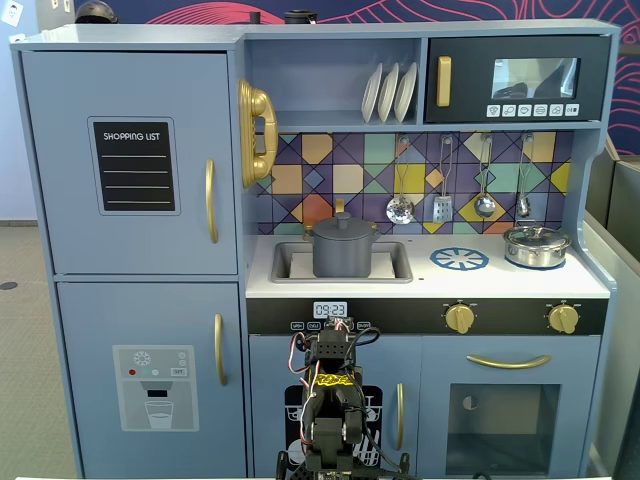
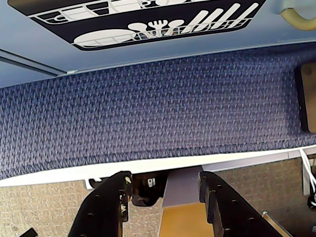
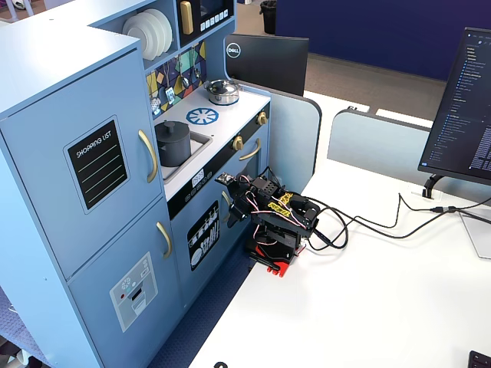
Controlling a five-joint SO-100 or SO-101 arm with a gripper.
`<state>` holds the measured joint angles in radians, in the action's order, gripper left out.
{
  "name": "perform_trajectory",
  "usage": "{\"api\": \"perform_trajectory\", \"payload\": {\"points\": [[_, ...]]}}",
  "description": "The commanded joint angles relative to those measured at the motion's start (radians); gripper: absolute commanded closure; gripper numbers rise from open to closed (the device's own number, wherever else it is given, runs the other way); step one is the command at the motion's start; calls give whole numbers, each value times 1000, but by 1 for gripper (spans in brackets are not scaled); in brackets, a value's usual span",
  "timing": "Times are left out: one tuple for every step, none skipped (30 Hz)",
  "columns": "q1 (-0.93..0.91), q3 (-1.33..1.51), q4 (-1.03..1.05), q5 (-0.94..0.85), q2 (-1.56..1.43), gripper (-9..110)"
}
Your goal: Take off the lid from the gray recipient and place it on the counter
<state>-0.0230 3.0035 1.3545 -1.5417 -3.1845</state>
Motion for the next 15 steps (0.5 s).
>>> {"api": "perform_trajectory", "payload": {"points": [[-32, -2, 173, -23, 6, 101], [-32, -2, 173, -23, 6, 101], [-31, -2, 173, -23, 6, 101], [-31, -2, 173, -23, 6, 101], [-31, -2, 173, -23, 6, 101], [-31, -2, 173, -23, 6, 101], [-32, -2, 173, -23, 6, 101], [-34, -2, 173, -23, 6, 101], [-35, -2, 173, -28, 6, 101], [-38, -2, 172, -37, 6, 101], [-43, -3, 163, -41, 6, 101], [-44, -3, 143, -38, 6, 101], [-51, -9, 118, -43, 6, 101], [-55, -26, 94, -49, 6, 101], [-60, -52, 64, -51, 6, 101]]}}
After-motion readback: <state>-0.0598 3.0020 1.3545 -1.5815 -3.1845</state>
